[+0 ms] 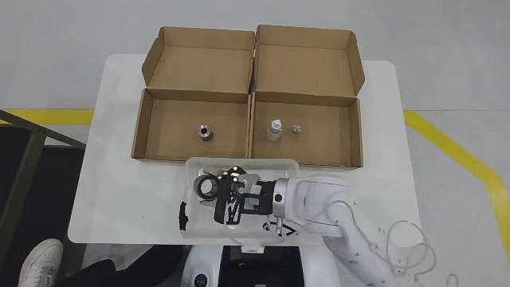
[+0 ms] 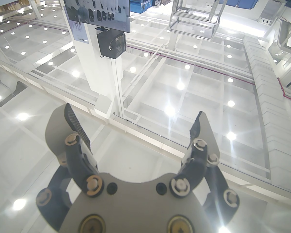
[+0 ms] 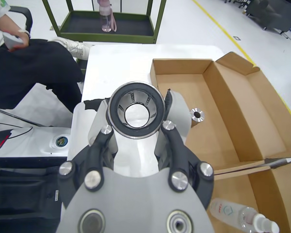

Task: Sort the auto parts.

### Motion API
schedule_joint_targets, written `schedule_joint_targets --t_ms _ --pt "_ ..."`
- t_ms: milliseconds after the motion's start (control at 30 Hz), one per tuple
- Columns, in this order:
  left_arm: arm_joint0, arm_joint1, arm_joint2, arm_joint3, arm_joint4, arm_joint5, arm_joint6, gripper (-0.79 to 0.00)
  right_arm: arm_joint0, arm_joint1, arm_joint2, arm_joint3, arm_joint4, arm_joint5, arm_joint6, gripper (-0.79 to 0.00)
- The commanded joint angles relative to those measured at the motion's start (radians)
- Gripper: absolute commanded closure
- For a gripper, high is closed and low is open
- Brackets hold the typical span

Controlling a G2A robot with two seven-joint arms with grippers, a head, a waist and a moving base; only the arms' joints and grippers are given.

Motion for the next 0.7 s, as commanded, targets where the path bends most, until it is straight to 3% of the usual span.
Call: schedule_joint_targets --t_ms 0,667 --pt "0.000 0.000 0.000 0.000 0.000 0.000 0.000 -0.785 -0.013 0.005 0.024 -0.027 0.018 -0.001 -0.023 0.000" --pt "0.000 0.000 0.000 0.000 0.000 0.000 0.000 -0.785 -0.063 0.040 0.255 -0.157 0.275 -0.059 -0.324 0.000"
